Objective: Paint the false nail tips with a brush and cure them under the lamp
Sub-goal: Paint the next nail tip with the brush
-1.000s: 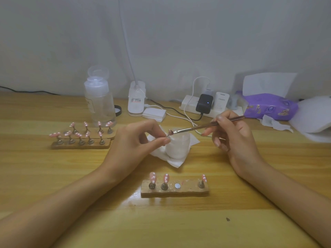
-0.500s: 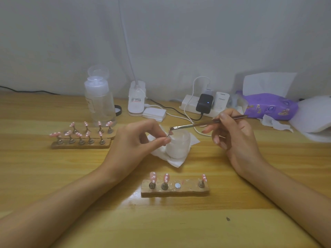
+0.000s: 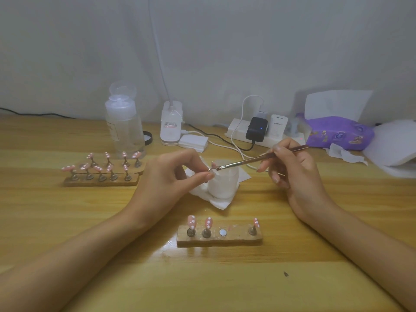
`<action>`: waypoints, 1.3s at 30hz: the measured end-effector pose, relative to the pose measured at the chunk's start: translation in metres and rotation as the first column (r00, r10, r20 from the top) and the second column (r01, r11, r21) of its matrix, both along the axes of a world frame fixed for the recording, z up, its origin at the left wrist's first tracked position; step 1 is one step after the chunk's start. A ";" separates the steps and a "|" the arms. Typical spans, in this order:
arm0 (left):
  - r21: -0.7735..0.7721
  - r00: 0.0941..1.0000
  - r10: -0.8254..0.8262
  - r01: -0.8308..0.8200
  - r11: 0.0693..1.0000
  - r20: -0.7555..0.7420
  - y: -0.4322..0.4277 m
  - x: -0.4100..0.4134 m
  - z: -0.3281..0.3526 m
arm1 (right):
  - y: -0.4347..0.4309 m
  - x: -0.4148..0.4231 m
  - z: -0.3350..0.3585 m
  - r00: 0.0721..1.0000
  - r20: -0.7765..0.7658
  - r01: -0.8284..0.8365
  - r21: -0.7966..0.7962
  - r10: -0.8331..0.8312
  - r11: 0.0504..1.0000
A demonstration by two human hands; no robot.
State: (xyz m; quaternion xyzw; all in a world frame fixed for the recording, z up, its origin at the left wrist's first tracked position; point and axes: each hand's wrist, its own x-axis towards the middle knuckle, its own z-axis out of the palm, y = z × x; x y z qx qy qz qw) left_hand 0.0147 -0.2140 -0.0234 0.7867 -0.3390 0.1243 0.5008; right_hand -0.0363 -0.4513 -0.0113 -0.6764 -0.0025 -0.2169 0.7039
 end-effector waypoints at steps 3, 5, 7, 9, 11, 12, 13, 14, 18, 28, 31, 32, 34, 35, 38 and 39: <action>0.009 1.000 0.010 -0.010 1.000 0.009 0.000 0.000 0.000 | 0.000 -0.001 0.001 0.999 0.041 -0.035 0.025 0.034 0.999; 0.005 1.000 0.010 -0.010 1.000 0.009 0.000 0.000 0.000 | 0.001 -0.002 0.001 0.997 0.042 -0.061 -0.003 0.061 0.998; 0.002 1.000 0.008 -0.008 1.000 0.004 0.000 0.000 0.001 | 0.001 -0.001 0.000 0.999 0.008 -0.038 -0.015 0.038 0.999; 0.008 1.000 0.009 -0.009 1.000 0.005 0.000 0.000 0.001 | 0.001 -0.001 0.000 1.000 -0.004 -0.006 0.008 0.006 1.000; 0.014 1.000 0.012 -0.012 1.000 0.006 0.000 0.000 0.001 | 0.000 -0.001 0.001 1.000 0.023 -0.008 0.023 0.008 1.000; 0.013 1.000 0.012 -0.012 1.000 0.004 0.000 0.000 0.001 | 0.000 -0.001 0.001 0.999 0.038 -0.024 0.019 0.023 1.000; 0.012 1.000 0.011 -0.011 1.000 0.003 0.000 0.000 0.001 | 0.000 -0.002 0.001 0.998 0.044 -0.042 0.009 0.042 0.999; 0.009 1.000 0.011 -0.011 1.000 0.001 0.000 0.000 0.001 | 0.000 -0.002 0.001 0.998 0.039 -0.054 -0.004 0.054 0.999; 0.007 1.000 0.015 -0.016 1.000 0.005 0.000 0.000 0.000 | 0.000 0.000 0.000 1.000 -0.005 -0.008 0.015 0.008 1.000; 0.008 1.000 0.014 -0.014 1.000 0.018 0.000 0.000 0.000 | -0.001 0.000 0.000 1.000 0.004 -0.007 0.020 0.007 1.000; 0.012 1.000 0.014 -0.015 1.000 0.021 0.000 0.000 -0.001 | 0.001 -0.002 0.001 0.997 0.051 -0.063 0.040 0.061 0.997; 0.012 1.000 0.016 -0.017 1.000 0.021 0.000 0.000 -0.001 | 0.001 -0.002 0.000 0.997 0.044 -0.068 0.025 0.067 0.997; 0.014 1.000 0.020 -0.020 1.000 0.025 0.000 0.000 -0.001 | 0.001 -0.001 0.000 0.999 0.004 -0.035 0.004 0.035 0.999; 0.017 0.999 0.020 -0.021 1.000 0.028 0.000 0.000 -0.001 | 0.001 0.000 0.000 1.000 -0.012 -0.011 0.006 0.011 1.000; 0.024 0.999 0.022 -0.023 0.999 0.037 0.000 0.000 -0.001 | 0.000 0.000 0.001 1.000 0.008 -0.015 0.049 0.015 0.999; 0.025 0.999 0.024 -0.025 0.999 0.041 0.001 0.000 -0.001 | 0.000 -0.001 0.001 0.999 0.028 -0.041 0.052 0.040 0.998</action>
